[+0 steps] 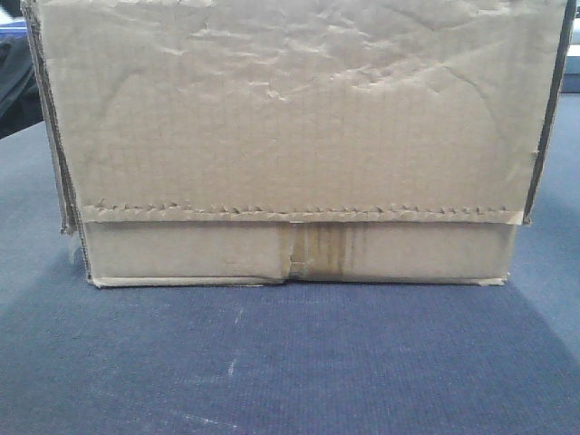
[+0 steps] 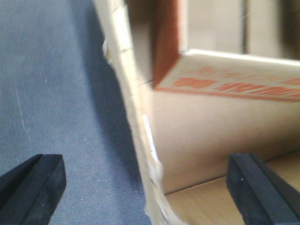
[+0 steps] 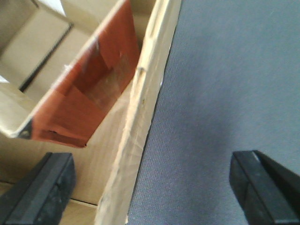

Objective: Stack two boxes on right shelf middle
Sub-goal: 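Lift the two stacked boxes off the table with both grippers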

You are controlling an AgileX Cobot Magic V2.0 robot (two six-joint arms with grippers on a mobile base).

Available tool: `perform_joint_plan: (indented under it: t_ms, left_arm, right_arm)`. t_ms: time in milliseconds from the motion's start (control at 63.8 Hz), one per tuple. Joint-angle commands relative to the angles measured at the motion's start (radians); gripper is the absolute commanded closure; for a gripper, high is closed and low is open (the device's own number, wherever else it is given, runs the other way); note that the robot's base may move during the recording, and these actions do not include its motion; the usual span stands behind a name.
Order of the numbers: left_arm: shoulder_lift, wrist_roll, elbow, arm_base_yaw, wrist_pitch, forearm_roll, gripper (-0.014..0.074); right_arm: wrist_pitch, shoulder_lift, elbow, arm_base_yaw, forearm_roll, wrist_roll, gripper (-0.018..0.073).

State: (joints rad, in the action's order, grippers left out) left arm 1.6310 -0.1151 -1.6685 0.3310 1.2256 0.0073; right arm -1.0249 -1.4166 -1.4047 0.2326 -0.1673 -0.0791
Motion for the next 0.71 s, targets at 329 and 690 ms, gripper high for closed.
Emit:
perform_joint_plan:
  t_ms: [329,690]
  left_arm:
    - [0.084,-0.053,0.004,0.0,-0.043,0.049,0.0226]
    - [0.084,-0.08,0.004,0.0,-0.086,0.051,0.0708]
  right_arm:
    - [0.083,-0.142,-0.01,0.001,-0.001,-0.01,0.0012]
    - [0.08,-0.157,-0.01,0.001,-0.001,-0.01,0.0718]
